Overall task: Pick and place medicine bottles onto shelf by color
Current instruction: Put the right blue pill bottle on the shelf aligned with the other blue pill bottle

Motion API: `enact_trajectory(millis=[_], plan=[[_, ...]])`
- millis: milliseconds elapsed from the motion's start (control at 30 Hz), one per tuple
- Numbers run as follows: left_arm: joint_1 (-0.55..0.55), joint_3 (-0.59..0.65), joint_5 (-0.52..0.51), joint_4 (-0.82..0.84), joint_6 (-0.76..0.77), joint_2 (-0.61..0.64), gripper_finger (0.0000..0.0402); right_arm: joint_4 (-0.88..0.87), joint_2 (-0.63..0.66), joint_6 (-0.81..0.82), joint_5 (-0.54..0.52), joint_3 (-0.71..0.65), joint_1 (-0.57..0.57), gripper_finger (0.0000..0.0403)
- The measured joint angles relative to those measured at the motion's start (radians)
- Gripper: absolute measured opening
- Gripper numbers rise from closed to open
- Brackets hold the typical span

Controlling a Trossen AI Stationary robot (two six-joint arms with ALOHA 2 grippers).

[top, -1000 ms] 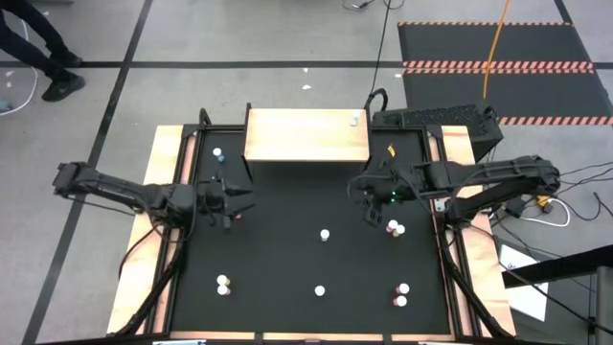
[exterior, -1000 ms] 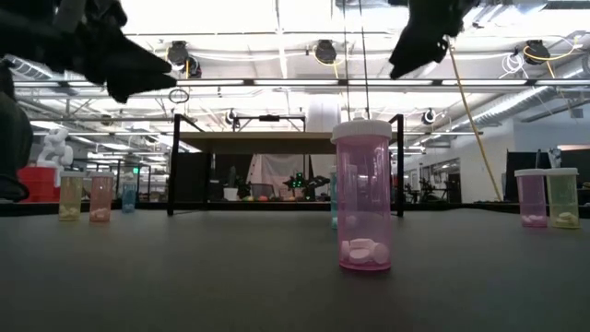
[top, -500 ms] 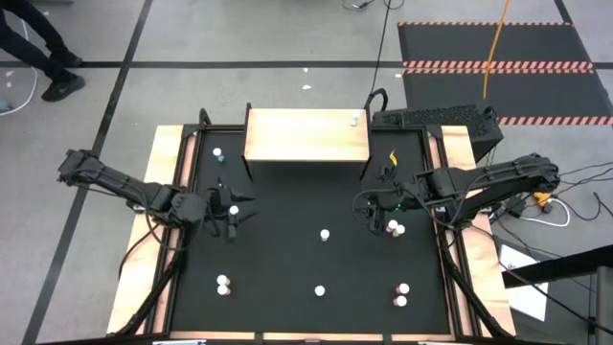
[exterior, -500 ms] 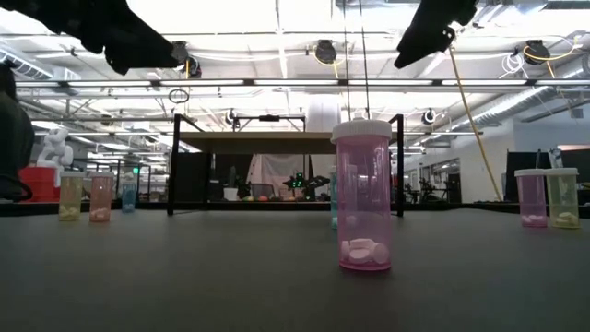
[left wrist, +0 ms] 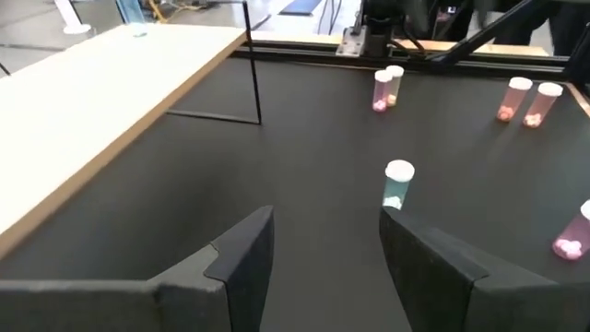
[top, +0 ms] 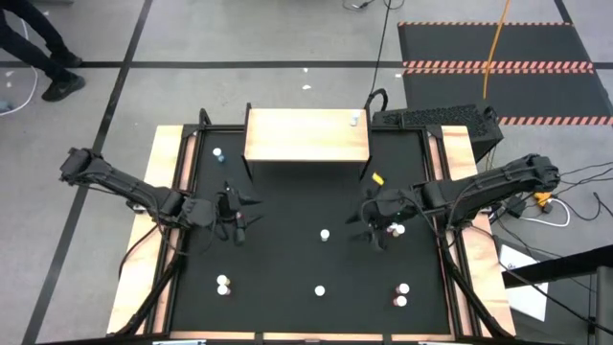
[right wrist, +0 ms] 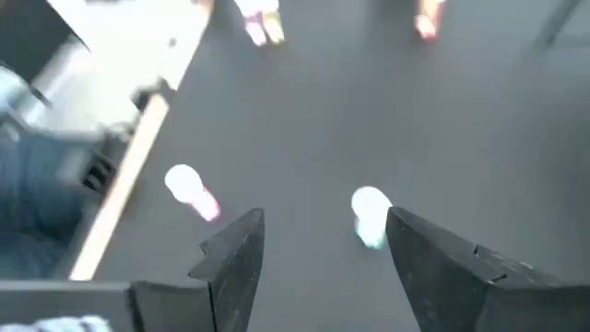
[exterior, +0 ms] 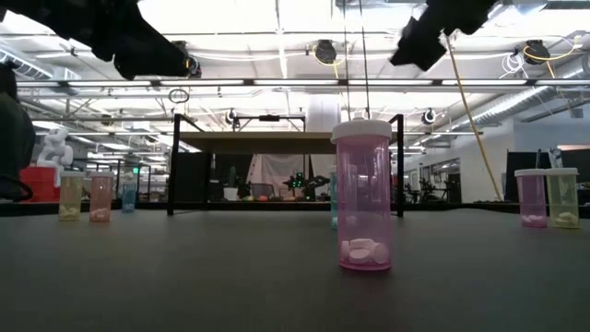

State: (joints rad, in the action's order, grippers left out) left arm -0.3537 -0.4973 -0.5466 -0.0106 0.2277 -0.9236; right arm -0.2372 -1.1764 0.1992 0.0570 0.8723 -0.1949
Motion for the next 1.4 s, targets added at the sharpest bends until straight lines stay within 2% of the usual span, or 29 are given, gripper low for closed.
enact_trajectory(millis=[100,233,367,567,733,900,1000,1100,1167,1233,1300,1400], plan=[[-0.026,0.0,0.007,-0.054,0.046,-0.06,0.02,0.143,0.0,0.041,-0.003,-0.069,0.001,0.0224],[-0.094,0.0,0.067,-0.137,0.143,-0.135,0.02,0.119,0.0,0.079,-0.004,-0.077,-0.019,0.0224],[-0.2,0.0,0.017,-0.245,0.209,-0.222,0.02,0.116,0.001,0.102,-0.016,-0.077,-0.067,0.0224],[-0.292,0.0,-0.12,-0.451,0.276,-0.372,0.02,0.09,-0.046,0.091,-0.246,-0.077,-0.161,0.0224],[-0.308,-0.006,-0.164,-0.508,0.286,-0.451,0.02,0.164,-0.149,0.045,-0.298,-0.077,-0.185,0.0224],[-0.224,-0.006,-0.13,-0.382,0.182,-0.417,0.02,0.323,-0.266,-0.094,-0.296,-0.077,-0.135,0.0224],[-0.1,-0.006,-0.04,-0.295,0.103,-0.362,0.02,0.455,-0.323,-0.178,-0.292,-0.077,-0.088,0.0224],[0.022,-0.006,0.087,-0.299,-0.005,-0.29,0.02,0.547,-0.347,-0.24,-0.269,-0.072,-0.031,0.0224],[0.082,-0.024,0.162,-0.321,-0.04,-0.232,0.02,0.517,-0.35,-0.246,-0.226,-0.033,0.008,0.0224],[0.119,-0.077,0.219,-0.257,-0.047,-0.164,0.02,0.403,-0.335,-0.191,-0.179,0.038,0.04,0.0224],[0.126,-0.173,0.235,-0.118,-0.05,-0.102,0.02,0.279,-0.323,-0.14,-0.137,0.131,0.056,0.0224],[0.12,-0.356,0.216,0.148,-0.097,-0.041,0.02,0.104,-0.32,-0.105,-0.132,0.254,0.056,0.0224]])
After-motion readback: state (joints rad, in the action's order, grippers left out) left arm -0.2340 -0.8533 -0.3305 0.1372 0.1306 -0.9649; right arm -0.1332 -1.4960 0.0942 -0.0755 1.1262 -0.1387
